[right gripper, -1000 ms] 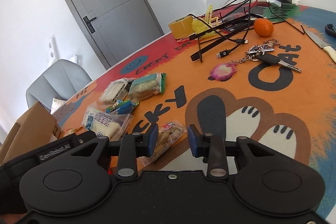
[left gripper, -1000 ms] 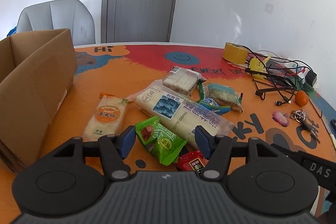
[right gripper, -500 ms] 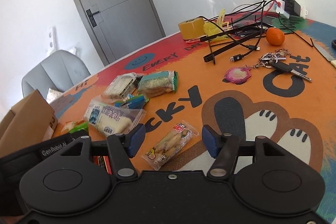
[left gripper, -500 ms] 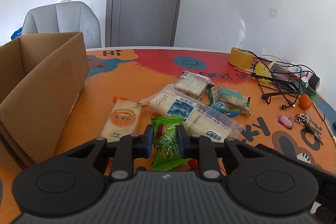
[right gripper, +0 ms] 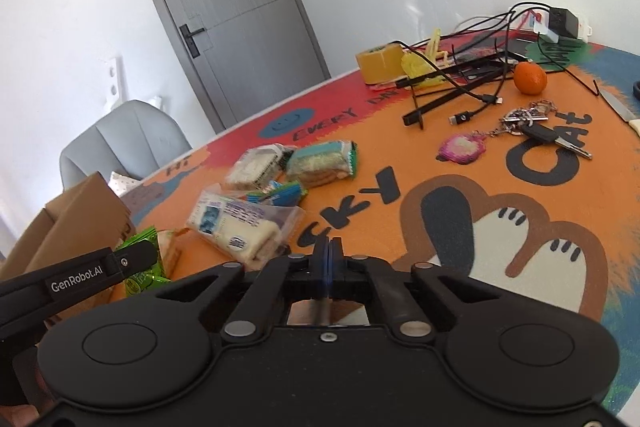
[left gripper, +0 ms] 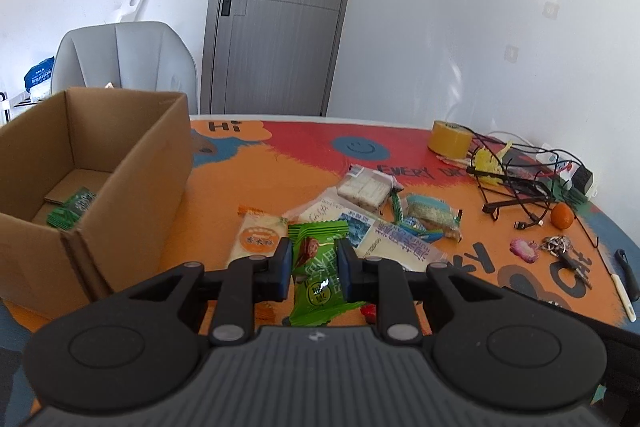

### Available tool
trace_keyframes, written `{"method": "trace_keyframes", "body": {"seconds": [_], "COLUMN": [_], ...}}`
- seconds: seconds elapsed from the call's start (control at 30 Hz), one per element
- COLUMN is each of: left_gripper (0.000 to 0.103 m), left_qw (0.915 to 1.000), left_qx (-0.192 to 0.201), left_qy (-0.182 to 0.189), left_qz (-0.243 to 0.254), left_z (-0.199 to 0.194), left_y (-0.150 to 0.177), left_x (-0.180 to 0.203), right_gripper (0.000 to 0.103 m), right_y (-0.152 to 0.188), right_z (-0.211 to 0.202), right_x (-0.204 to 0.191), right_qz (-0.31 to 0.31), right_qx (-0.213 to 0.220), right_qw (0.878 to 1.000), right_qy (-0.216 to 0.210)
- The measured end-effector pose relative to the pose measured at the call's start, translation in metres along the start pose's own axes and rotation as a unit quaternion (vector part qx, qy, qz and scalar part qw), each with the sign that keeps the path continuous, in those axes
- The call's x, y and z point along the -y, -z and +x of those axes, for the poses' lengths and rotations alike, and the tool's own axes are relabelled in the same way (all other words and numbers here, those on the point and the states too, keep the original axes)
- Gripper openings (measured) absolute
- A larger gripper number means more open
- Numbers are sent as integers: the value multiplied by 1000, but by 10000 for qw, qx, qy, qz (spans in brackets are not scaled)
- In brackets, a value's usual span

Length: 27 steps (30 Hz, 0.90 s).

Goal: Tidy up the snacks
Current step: 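Grasp the green wrapped snack with the left tool while the right tool grasps a clear bread-stick pack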

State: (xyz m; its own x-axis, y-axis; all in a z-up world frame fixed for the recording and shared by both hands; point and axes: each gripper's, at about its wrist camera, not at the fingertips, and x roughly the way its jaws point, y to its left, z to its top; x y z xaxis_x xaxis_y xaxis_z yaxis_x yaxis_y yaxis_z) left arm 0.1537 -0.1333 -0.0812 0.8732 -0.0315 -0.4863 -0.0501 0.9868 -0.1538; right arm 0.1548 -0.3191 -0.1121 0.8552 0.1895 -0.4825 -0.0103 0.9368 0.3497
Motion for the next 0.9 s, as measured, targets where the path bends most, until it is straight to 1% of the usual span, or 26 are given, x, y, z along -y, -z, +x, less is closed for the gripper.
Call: {"method": "trace_keyframes", "body": {"seconds": [0.07,0.17,0.23,0.27,0.33,0.37,0.5,0.6,0.63,0.7,0.8,0.9], "left_gripper": [22,22,22,22,22,22,22,23,23,23,22,22], "left_qw": [10000,9999,9999,9999,9999,9999,9999,9999,9999,9998,9998,9997], "left_qx": [75,102,99,85,70,68,41,31,28,18,4,13], "left_qy": [-16,-17,-29,-30,-44,-54,-52,-63,-68,-63,-36,-3], "left_qz": [10,-12,-33,-48,-82,-92,-135,-136,-138,-168,-212,-228], "left_z": [-5,-9,-10,-10,-11,-11,-15,-18,-18,-19,-19,-20], "left_y": [-2,-2,-1,-1,0,0,3,6,7,8,9,9], "left_x": [-2,-7,-10,-11,-15,-16,-23,-27,-29,-32,-35,-37], "right_gripper": [1,1,8,10,31,33,33,33,33,34,20,19], "right_y": [0,0,2,3,5,7,13,21,24,28,29,28], "right_z": [-1,0,1,0,0,0,7,13,15,15,15,14], "right_x": [-5,-7,-9,-11,-15,-18,-23,-29,-33,-41,-42,-42], "right_qz": [-73,-57,-53,-97,-174,-221,-289,-391,-478,-727,-648,-624], "right_qx": [35,-58,-101,-96,-98,-99,-233,-416,-457,-401,-431,-396], "right_qw": [10000,10000,9999,9999,9998,9997,9993,9983,9977,9965,9969,9972], "right_qy": [-13,9,23,-9,-52,-51,-74,-108,-118,-18,-102,-62]}}
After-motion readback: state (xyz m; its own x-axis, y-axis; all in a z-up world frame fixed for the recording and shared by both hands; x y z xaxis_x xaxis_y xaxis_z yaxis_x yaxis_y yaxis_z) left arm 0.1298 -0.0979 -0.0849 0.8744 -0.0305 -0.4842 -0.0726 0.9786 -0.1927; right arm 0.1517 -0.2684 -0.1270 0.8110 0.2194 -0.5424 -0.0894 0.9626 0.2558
